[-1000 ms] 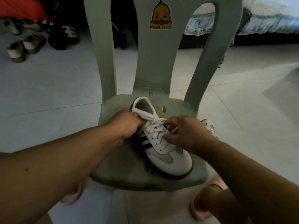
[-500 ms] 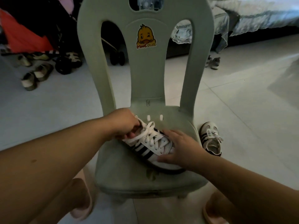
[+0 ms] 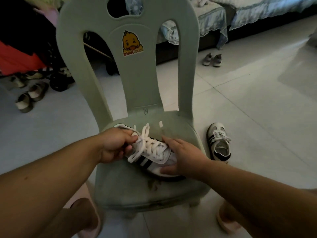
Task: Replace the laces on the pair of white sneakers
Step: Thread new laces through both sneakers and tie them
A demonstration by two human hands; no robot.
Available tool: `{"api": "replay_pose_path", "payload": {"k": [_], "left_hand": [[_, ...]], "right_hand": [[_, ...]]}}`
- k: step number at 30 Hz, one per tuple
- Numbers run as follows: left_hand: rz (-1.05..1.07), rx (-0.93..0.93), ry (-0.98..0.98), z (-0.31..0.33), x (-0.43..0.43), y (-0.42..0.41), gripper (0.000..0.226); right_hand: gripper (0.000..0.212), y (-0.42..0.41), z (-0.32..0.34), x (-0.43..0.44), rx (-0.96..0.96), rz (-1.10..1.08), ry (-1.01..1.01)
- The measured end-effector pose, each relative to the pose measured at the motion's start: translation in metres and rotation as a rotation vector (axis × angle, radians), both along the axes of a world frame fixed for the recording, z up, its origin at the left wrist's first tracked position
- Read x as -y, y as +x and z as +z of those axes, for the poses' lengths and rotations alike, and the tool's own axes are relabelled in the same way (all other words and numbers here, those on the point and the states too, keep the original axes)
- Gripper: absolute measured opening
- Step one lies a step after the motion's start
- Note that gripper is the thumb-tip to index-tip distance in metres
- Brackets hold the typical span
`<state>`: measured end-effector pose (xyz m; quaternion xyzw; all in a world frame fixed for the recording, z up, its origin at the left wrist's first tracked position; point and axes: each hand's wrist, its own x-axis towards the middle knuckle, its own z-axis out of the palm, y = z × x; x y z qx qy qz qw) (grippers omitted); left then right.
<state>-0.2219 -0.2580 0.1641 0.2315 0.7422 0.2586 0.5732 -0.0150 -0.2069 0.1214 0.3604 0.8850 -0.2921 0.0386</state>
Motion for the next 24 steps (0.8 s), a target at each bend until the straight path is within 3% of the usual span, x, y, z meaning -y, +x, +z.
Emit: {"api": "replay_pose_path", "payload": {"k": [3, 5, 8, 11, 20, 24], "left_hand": [[0.167, 0.248, -0.029, 0.0, 0.005, 0.002, 0.022], [0.173, 0.401, -0.087, 0.003, 0.006, 0.001, 0.032], [0.018, 0.292, -0.169, 0.003, 0.003, 0.001, 0.042], [0.04, 0.177, -0.153, -0.002, 0.004, 0.007, 0.032], [0.322, 0.317, -0.075, -0.004, 0.04, 0.008, 0.031], [0.403, 0.344, -0.043, -0.001, 0.046, 0.009, 0.031]], "right_hand": [[0.106, 0.0, -0.001, -0.002, 0.02, 0.035, -0.017], [0.106, -0.001, -0.001, -0.004, 0.028, 0.061, -0.011], [0.105, 0.0, -0.001, -0.006, 0.019, 0.085, -0.023], [0.102, 0.0, -0.004, -0.012, 0.024, 0.106, -0.017], [0.078, 0.001, -0.002, -0.009, 0.04, 0.241, 0.271], [0.069, 0.009, -0.001, 0.0, 0.116, 0.365, 0.306]]}}
